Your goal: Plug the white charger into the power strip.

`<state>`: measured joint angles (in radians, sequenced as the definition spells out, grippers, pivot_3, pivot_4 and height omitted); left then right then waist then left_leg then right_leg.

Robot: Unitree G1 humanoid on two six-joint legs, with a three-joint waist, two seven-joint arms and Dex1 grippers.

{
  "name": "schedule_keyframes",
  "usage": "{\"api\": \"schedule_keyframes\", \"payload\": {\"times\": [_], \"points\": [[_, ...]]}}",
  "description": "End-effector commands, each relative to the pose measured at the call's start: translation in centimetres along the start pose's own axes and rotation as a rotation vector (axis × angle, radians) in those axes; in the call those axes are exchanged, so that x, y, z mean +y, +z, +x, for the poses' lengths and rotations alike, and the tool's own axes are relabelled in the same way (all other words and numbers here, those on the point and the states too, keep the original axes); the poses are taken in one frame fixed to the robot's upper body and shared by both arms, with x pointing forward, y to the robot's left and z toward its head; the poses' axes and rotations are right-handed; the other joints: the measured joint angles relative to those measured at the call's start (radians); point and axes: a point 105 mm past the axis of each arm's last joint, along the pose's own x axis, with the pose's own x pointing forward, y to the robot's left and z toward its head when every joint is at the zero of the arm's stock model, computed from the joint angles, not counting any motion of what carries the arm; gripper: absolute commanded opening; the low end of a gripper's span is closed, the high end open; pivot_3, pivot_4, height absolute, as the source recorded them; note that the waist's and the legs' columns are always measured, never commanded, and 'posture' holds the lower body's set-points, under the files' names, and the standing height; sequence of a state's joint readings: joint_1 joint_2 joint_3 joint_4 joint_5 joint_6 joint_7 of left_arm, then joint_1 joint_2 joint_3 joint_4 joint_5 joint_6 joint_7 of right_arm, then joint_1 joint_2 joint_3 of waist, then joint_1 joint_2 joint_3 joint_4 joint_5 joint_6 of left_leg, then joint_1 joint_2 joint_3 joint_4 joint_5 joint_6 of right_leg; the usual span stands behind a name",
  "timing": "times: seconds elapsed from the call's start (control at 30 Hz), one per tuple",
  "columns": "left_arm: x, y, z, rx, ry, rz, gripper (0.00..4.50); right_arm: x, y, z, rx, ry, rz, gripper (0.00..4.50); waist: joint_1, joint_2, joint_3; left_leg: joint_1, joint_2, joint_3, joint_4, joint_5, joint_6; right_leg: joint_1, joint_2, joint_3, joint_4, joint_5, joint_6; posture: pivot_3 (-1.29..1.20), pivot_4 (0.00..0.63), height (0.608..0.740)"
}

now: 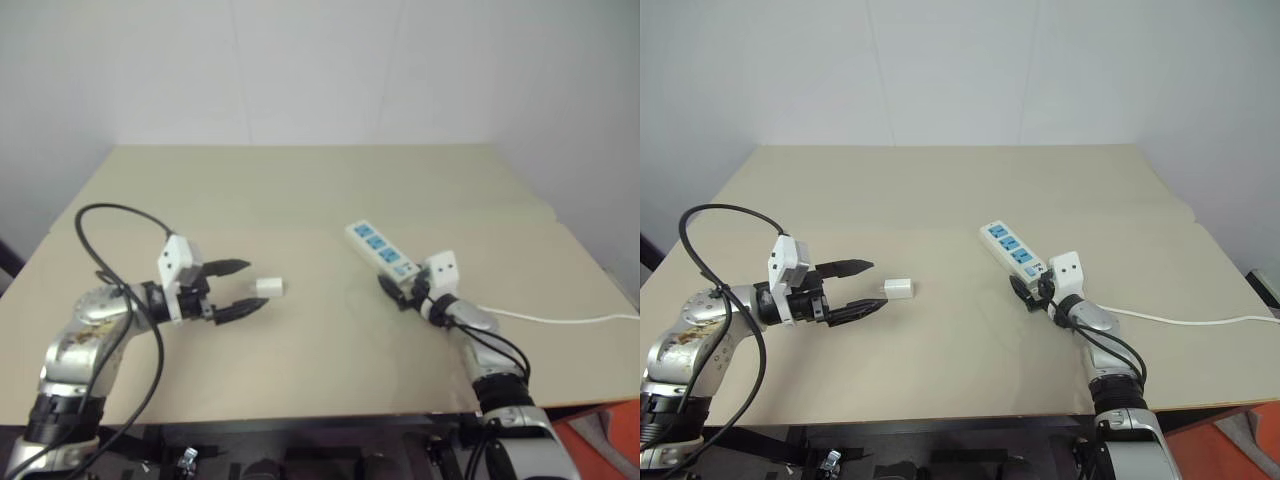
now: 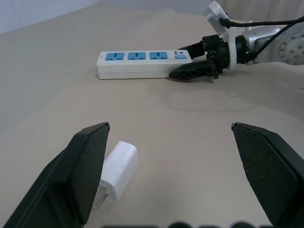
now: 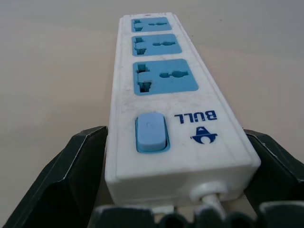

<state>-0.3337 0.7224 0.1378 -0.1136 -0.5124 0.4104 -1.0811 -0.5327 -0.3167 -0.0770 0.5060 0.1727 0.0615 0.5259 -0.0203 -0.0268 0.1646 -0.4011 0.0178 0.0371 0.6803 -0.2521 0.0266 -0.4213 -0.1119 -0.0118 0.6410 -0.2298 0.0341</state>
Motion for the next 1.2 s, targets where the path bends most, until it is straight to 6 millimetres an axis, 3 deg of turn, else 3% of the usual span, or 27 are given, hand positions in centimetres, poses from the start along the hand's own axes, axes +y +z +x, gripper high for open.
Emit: {"api": "schedule_keyframes", "payload": {"times": [0.03, 0.3, 0.47, 0.57, 0.93, 1.2], "points": [[0.2, 1.2, -0.5, -0.032, 0.010, 0.049, 4.50, -0.3, 0.3, -0.2, -0.024, -0.010, 0.009, 4.47, 0.000, 0.000, 0.000, 0.000, 0.000, 0.000, 0.000, 0.000, 0.000, 0.000, 0.000, 0.000, 0.000, 0.000, 0.000, 0.00, 0.150, 0.740], [0.6, 1.3, -0.7, -0.028, 0.018, 0.056, 4.50, 0.4, -0.8, 1.2, -0.046, -0.020, 0.083, 4.47, -0.014, -0.001, -0.001, 0.004, 0.000, 0.000, 0.000, 0.000, 0.000, 0.003, 0.000, 0.001, 0.000, 0.000, 0.000, 0.00, 0.150, 0.740], [0.7, 1.5, -1.1, -0.021, 0.030, 0.062, 4.50, 0.9, -2.0, 1.5, -0.047, -0.011, 0.108, 3.42, -0.028, -0.002, -0.001, 0.013, 0.002, 0.000, -0.002, 0.000, 0.000, 0.012, 0.002, 0.001, -0.001, 0.000, 0.000, 0.00, 0.150, 0.740], [0.8, 1.5, -1.2, -0.019, 0.035, 0.064, 4.50, 1.3, -2.1, 1.6, -0.055, 0.006, 0.106, 3.42, -0.028, -0.002, -0.002, 0.019, 0.002, 0.000, -0.004, 0.000, 0.000, 0.018, 0.002, 0.000, -0.005, 0.000, 0.000, 0.00, 0.150, 0.740], [1.1, 1.6, -1.4, -0.020, 0.049, 0.067, 4.50, 2.6, -0.6, 1.9, -0.081, 0.119, 0.002, 3.42, -0.029, -0.003, -0.002, 0.018, 0.004, 0.000, -0.004, 0.000, -0.001, 0.017, 0.003, 0.000, -0.005, 0.000, -0.001, 0.00, 0.150, 0.740], [4.4, 2.1, -3.9, 0.036, 0.136, 0.105, 4.50, 4.0, 2.1, 0.6, -0.131, 0.359, -0.063, 3.42, -0.027, -0.002, -0.001, 0.014, 0.006, 0.001, -0.005, 0.000, -0.001, 0.014, 0.005, 0.000, -0.009, 0.001, -0.001, 0.00, 0.150, 0.740]]}}
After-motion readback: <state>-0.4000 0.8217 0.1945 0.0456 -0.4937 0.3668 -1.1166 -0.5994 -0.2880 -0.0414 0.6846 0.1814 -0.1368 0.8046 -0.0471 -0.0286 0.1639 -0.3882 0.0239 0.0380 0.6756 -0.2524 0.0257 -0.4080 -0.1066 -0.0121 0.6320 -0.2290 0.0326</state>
